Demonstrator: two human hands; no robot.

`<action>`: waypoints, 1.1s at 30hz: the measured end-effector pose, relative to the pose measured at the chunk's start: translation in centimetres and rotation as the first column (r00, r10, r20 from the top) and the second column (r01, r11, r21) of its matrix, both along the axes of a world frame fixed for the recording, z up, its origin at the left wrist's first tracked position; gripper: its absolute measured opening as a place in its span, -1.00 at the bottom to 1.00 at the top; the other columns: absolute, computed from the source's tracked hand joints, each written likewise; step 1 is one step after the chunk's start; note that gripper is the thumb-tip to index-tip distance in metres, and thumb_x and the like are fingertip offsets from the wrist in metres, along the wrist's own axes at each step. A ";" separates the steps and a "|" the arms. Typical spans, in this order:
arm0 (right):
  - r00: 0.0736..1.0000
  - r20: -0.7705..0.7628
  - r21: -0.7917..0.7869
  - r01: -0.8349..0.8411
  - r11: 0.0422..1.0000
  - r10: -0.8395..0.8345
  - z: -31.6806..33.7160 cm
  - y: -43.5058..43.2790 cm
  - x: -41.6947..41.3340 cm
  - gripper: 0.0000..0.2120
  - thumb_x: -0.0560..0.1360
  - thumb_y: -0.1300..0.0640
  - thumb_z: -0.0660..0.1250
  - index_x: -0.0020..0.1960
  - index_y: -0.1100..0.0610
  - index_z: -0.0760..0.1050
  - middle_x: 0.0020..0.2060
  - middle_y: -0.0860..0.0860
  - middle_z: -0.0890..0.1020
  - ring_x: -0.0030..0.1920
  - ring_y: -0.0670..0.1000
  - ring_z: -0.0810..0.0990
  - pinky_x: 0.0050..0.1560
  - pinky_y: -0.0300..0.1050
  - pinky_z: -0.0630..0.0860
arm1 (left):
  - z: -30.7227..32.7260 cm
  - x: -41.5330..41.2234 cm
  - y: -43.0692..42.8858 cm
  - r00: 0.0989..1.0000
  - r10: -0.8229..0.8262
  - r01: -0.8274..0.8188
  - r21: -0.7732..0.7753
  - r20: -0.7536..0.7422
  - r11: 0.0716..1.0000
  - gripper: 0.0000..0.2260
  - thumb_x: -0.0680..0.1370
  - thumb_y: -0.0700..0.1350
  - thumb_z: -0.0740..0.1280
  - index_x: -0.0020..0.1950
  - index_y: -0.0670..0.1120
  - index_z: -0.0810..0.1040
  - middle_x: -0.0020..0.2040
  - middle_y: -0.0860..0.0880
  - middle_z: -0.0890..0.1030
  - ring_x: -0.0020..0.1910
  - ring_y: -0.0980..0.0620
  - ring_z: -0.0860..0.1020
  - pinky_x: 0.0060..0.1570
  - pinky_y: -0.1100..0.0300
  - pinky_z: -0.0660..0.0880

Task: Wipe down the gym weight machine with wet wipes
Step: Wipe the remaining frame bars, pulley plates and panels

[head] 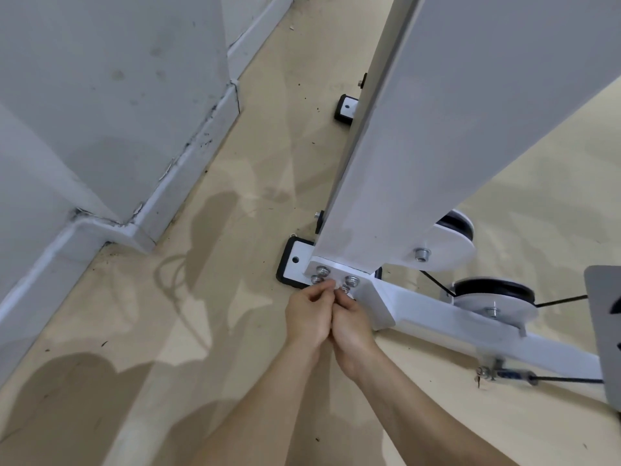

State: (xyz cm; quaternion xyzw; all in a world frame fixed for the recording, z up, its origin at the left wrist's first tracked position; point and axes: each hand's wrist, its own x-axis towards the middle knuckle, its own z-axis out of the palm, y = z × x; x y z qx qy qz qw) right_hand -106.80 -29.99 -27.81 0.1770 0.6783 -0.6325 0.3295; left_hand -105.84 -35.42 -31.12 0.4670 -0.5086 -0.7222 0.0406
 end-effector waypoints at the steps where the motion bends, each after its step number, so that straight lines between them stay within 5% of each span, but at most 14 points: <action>1: 0.999 0.012 -0.018 0.036 0.999 -0.036 0.2 0.4 0.2 -0.68 0.59 0.34 0.16 0.03 0.07 0.65 -0.06 0.01 0.73 0.00 -0.05 0.69 0.06 -0.18 0.56 | -0.1 0.1 0.5 1.000 -0.018 0.018 0.005 -0.005 1.000 -0.81 0.53 -0.21 0.35 -0.04 0.06 0.68 -0.01 0.07 0.70 0.03 0.16 0.63 0.17 0.22 0.52; 8: 0.976 0.160 -0.117 0.168 0.979 -0.148 1.3 2.1 0.0 -0.63 0.49 0.49 0.06 0.08 0.24 0.56 -0.31 0.09 0.65 -0.43 -0.07 0.58 -0.37 -0.21 0.52 | 0.1 -1.6 1.3 0.987 0.120 -0.124 0.028 0.107 0.992 -0.88 0.46 -0.29 0.43 -0.16 -0.06 0.64 -0.18 -0.07 0.70 -0.17 -0.03 0.68 -0.05 0.12 0.62; 12: 0.983 0.163 -0.086 0.101 0.991 -0.086 1.3 2.7 0.0 -0.62 0.46 0.49 0.08 0.07 0.19 0.55 -0.26 0.08 0.61 -0.36 -0.03 0.56 -0.30 -0.18 0.51 | -0.2 -1.9 1.3 0.964 0.192 -0.224 0.177 0.182 0.958 -0.82 0.42 -0.41 0.40 -0.25 -0.14 0.62 -0.24 -0.17 0.68 -0.24 -0.13 0.67 -0.11 0.05 0.64; 15: 0.987 0.140 -0.057 0.085 0.995 -0.077 0.9 3.9 0.2 -0.60 0.43 0.49 0.08 0.06 0.19 0.57 -0.25 0.10 0.57 -0.28 0.01 0.55 -0.19 -0.12 0.49 | -0.1 -1.7 1.8 0.974 0.058 -0.103 0.200 0.217 0.974 -0.90 0.44 -0.39 0.39 -0.21 -0.22 0.63 -0.35 -0.13 0.65 -0.30 -0.09 0.65 -0.25 0.20 0.59; 20: 0.984 0.145 -0.150 0.129 0.980 -0.107 0.8 4.5 0.7 -0.65 0.40 0.49 0.14 0.02 0.19 0.55 -0.20 0.13 0.51 -0.25 0.00 0.52 -0.09 -0.08 0.48 | -0.3 -2.1 2.0 0.988 0.016 -0.072 0.368 0.153 0.927 -0.90 0.45 -0.35 0.43 -0.25 -0.22 0.61 -0.42 -0.12 0.60 -0.41 -0.01 0.55 -0.26 0.13 0.53; 23: 0.972 0.162 -0.209 0.203 0.957 -0.171 0.8 4.3 0.7 -0.63 0.46 0.47 0.15 0.08 0.17 0.59 -0.16 0.09 0.57 -0.20 -0.02 0.56 -0.11 -0.17 0.47 | -0.2 -1.9 2.0 0.984 0.125 -0.176 0.534 0.131 0.827 -0.94 0.50 -0.34 0.39 -0.15 -0.23 0.61 -0.29 -0.12 0.61 -0.40 0.06 0.57 -0.46 0.30 0.49; 28: 0.967 0.054 -0.272 0.256 0.928 -0.251 1.4 2.4 -0.1 -0.73 0.43 0.47 0.18 0.10 0.40 0.50 0.00 0.28 0.57 0.08 0.18 0.57 0.05 -0.09 0.44 | 0.9 -1.5 1.0 0.933 0.360 -0.276 0.701 0.030 0.658 -0.73 0.49 -0.37 0.36 0.19 -0.27 0.57 0.00 -0.18 0.67 -0.15 -0.03 0.67 -0.27 0.21 0.61; 33: 0.989 0.007 -0.316 0.144 0.938 -0.150 2.2 2.4 0.5 -0.55 0.46 0.53 0.08 0.20 0.23 0.53 0.06 0.05 0.69 0.06 -0.02 0.63 0.00 -0.17 0.44 | 2.6 -0.6 0.4 0.934 0.347 -0.282 0.418 -0.087 0.864 -0.87 0.46 -0.41 0.41 -0.04 -0.26 0.56 -0.17 -0.19 0.64 -0.24 -0.07 0.64 -0.24 0.18 0.60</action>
